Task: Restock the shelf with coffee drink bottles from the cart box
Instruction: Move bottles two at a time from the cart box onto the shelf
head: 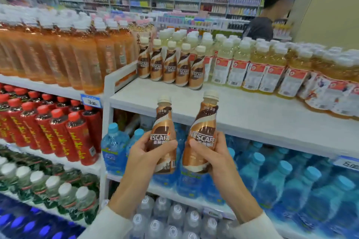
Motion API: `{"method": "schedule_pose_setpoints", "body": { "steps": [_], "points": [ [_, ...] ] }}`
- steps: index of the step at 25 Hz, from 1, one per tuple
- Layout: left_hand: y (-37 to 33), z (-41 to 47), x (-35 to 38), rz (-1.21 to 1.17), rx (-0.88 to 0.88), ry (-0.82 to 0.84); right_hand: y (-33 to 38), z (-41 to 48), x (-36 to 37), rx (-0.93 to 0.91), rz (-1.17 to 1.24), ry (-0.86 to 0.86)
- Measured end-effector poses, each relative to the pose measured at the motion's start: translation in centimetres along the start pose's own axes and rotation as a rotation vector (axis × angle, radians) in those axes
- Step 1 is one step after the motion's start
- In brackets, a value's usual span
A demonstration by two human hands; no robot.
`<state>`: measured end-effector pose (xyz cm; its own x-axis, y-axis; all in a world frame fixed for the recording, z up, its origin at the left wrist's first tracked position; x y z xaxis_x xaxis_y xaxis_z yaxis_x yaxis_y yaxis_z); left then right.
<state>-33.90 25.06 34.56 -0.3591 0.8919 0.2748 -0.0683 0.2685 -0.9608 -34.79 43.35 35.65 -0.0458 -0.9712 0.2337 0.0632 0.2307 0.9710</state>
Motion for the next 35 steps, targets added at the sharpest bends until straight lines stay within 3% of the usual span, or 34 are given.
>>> {"method": "schedule_pose_setpoints", "body": {
  "steps": [9,15,26,35],
  "points": [
    [-5.6,8.5,9.9,0.050,0.306,0.212,7.1,8.4,-1.5,-0.276,-0.170,-0.154],
    [-4.3,12.3,12.0,0.173,0.398,0.256,5.9,12.0,-2.2,-0.280,-0.267,-0.254],
    [-1.1,12.7,11.3,0.278,0.424,0.315,3.6,12.0,-3.2,-0.252,-0.311,-0.209],
    [-0.7,11.4,10.1,0.365,0.493,0.118,2.0,9.4,-2.3,-0.407,-0.471,-0.515]
  ]
}}
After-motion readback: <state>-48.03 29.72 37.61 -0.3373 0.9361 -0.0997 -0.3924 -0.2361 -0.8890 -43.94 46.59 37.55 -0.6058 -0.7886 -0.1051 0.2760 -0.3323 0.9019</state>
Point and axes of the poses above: each hand's wrist, its own z-axis towards the middle knuckle, its own x-axis out of the palm, y = z × x, the point moved 2 cm from there along z, towards the middle knuckle, and after that the axes turned 13 degrees about -y, right-handed, at the moved point
